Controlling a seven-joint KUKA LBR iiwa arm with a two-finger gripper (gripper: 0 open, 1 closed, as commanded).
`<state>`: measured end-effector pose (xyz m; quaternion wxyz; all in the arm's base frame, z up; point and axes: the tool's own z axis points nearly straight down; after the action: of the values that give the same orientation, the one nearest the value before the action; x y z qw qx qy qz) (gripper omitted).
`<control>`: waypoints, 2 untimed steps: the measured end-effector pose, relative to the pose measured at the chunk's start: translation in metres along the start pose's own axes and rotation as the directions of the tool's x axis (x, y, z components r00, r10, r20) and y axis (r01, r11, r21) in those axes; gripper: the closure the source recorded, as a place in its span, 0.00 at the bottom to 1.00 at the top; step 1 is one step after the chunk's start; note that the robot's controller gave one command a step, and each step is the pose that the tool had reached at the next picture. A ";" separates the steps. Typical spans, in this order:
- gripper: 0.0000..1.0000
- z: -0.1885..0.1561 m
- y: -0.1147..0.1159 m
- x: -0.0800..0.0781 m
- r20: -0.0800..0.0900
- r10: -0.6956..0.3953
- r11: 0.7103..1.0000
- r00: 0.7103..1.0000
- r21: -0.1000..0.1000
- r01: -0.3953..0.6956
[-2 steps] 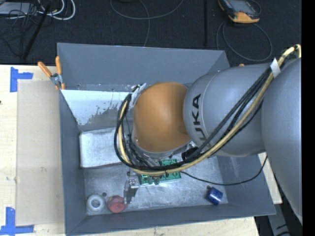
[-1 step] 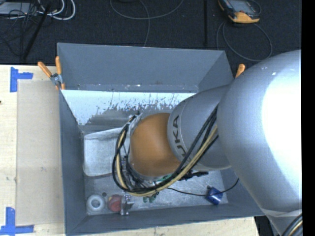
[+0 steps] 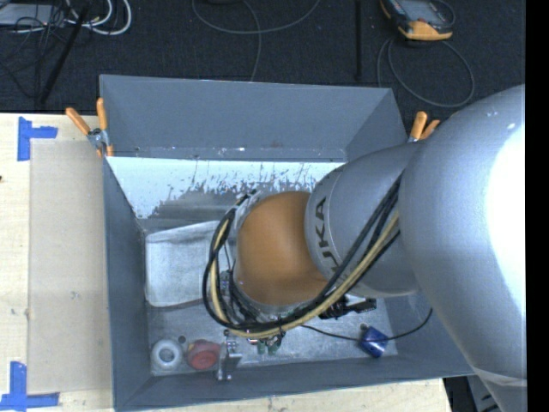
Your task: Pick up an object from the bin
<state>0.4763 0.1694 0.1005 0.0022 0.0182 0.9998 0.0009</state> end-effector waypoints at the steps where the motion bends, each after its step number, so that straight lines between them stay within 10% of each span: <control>1: 0.00 0.001 0.010 0.006 -0.003 0.643 0.766 0.766 0.006 -0.643; 2: 0.00 0.028 -0.009 0.004 0.003 0.509 0.861 0.861 -0.003 -0.509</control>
Offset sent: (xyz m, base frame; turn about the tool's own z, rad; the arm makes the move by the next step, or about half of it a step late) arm -0.0051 0.0107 -0.0005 0.6973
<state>0.4724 0.1607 0.0727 0.0037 0.2812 0.9596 0.0027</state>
